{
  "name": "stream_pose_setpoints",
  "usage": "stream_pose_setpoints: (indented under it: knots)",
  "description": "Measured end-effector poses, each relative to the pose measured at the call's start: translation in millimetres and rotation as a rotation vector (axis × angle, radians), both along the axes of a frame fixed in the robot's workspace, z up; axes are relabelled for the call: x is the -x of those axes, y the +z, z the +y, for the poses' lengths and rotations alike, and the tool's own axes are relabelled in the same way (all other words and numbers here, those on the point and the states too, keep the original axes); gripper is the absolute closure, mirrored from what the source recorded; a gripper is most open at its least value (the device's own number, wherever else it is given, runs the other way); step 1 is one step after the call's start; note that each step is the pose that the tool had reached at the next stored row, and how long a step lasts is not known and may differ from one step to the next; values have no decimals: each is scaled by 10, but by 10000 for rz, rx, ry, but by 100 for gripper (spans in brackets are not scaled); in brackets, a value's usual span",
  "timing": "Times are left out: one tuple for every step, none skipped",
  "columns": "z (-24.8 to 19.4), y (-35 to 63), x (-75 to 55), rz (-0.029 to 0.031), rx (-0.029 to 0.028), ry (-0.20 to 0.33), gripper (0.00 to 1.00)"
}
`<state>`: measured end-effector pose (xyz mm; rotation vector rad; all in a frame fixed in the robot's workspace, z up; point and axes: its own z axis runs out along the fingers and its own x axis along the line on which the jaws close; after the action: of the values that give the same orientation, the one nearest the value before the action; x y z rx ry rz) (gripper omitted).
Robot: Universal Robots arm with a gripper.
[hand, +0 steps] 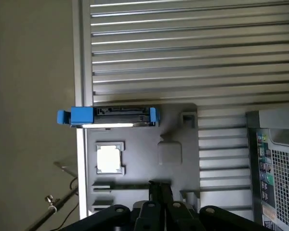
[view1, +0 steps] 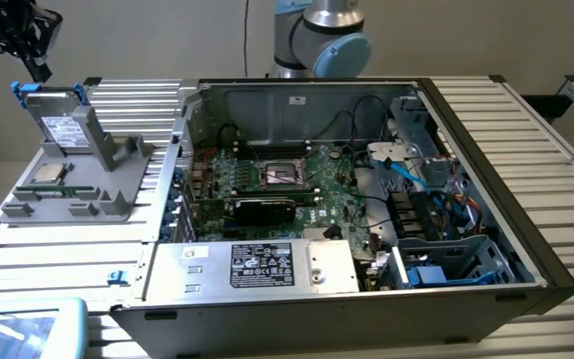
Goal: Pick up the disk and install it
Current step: 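Reach for the disk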
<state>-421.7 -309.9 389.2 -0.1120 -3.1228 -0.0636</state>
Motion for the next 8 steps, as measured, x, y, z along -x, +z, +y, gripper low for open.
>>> stream_pose_setpoints:
  knots:
    - [19, 0, 32, 1, 0, 2, 89]
    - [39, 0, 62, 3, -1, 1, 89]
    - [62, 0, 90, 5, 0, 1, 89]
    - [91, -1, 115, 5, 0, 0, 89]
    - [125, -1, 138, 6, -1, 0, 89]
    - [155, -1, 159, 7, 0, 2, 89]
    - [191, 0, 181, 8, 0, 1, 89]
    - [224, 0, 202, 8, 1, 1, 89]
